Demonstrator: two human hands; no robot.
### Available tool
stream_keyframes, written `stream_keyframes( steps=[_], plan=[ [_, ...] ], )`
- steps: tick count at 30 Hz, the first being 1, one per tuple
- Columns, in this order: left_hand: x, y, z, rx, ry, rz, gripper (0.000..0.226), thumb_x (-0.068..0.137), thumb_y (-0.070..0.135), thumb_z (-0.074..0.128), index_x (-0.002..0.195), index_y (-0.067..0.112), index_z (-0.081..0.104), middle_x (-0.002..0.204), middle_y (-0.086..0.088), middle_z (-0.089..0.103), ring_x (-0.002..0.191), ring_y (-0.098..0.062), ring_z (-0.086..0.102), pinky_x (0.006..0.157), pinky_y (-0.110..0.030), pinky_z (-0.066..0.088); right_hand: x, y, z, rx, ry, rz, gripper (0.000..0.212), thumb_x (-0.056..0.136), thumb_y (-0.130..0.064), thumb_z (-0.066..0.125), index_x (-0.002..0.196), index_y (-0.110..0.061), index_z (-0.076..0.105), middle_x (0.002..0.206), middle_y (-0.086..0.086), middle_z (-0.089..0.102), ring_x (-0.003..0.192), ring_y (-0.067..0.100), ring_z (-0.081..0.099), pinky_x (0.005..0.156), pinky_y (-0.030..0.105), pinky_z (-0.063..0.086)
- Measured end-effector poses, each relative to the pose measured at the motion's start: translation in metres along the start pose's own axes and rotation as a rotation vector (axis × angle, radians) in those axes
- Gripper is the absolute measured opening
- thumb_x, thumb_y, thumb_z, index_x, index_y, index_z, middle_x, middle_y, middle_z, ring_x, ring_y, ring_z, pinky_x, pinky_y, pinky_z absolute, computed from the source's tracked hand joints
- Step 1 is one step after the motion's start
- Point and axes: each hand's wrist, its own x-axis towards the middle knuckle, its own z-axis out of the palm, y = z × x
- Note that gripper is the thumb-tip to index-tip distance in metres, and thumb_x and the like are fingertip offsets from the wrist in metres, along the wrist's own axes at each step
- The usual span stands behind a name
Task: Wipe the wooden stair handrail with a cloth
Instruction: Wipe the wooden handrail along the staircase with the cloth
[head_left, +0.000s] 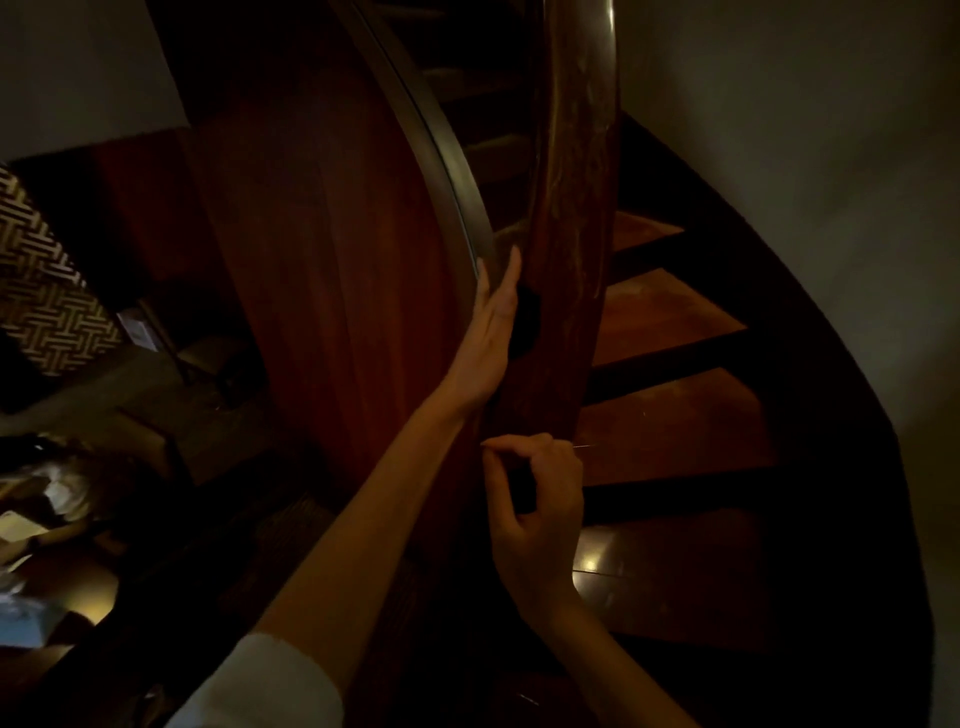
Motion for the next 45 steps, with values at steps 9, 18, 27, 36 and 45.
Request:
stream_keyframes(
  steps=[9,18,27,36,45],
  plan=[
    [-0.086,-0.002,-0.012,-0.613,0.166,-0.220,0.048,0.102,0.043,0.028,0.150,0.037,0.026,0.162,0.009,0.014,0.147,-0.008,0.012,0.107,-0.023,0.030,0.005,-0.006,-0.002,0.107,0.020,0.062,0.014,0.096,-0.029,0.052,0.108,-0.036,0.054,0.099,-0.029,0.053,0.092,-0.001,0.054,0.079,0.021,0.043],
    [-0.094,0.089,-0.030,-1.092,0.112,-0.051,0.046,0.102,0.039,0.030,0.146,0.030,0.039,0.152,-0.007,0.041,0.142,-0.024,0.034,0.111,-0.042,0.035,0.014,-0.021,-0.006,0.160,-0.075,0.243,0.066,0.089,-0.044,0.065,0.146,-0.028,0.035,0.141,-0.009,0.045,0.132,0.007,0.042,0.105,0.043,0.044],
    [-0.112,0.118,-0.021,-0.644,0.113,0.199,0.040,0.105,0.040,0.020,0.137,0.040,0.044,0.147,0.002,0.049,0.136,-0.013,0.045,0.114,-0.035,0.036,0.047,-0.036,-0.044,0.573,-0.037,0.552,0.016,0.101,-0.028,0.051,0.095,-0.015,0.058,0.073,-0.004,0.060,0.065,0.024,0.057,0.063,0.041,0.048],
    [-0.132,0.018,0.009,0.374,0.213,0.043,0.057,0.103,0.025,0.040,0.146,0.048,0.012,0.161,0.016,0.011,0.148,-0.002,0.006,0.120,-0.036,0.014,0.075,-0.013,-0.101,0.764,0.310,0.838,0.012,0.102,-0.031,0.047,0.100,-0.027,0.058,0.071,-0.014,0.064,0.057,0.003,0.063,0.047,0.020,0.048],
    [-0.128,-0.008,0.025,0.089,0.268,-0.448,0.043,0.104,0.041,0.026,0.119,0.018,0.059,0.100,-0.007,0.066,0.089,-0.009,0.067,0.082,-0.028,0.053,0.025,-0.008,-0.049,-0.053,-0.073,0.093,0.032,0.077,-0.007,0.063,0.108,-0.013,0.059,0.118,0.006,0.061,0.113,0.028,0.058,0.097,0.040,0.039]
  ],
)
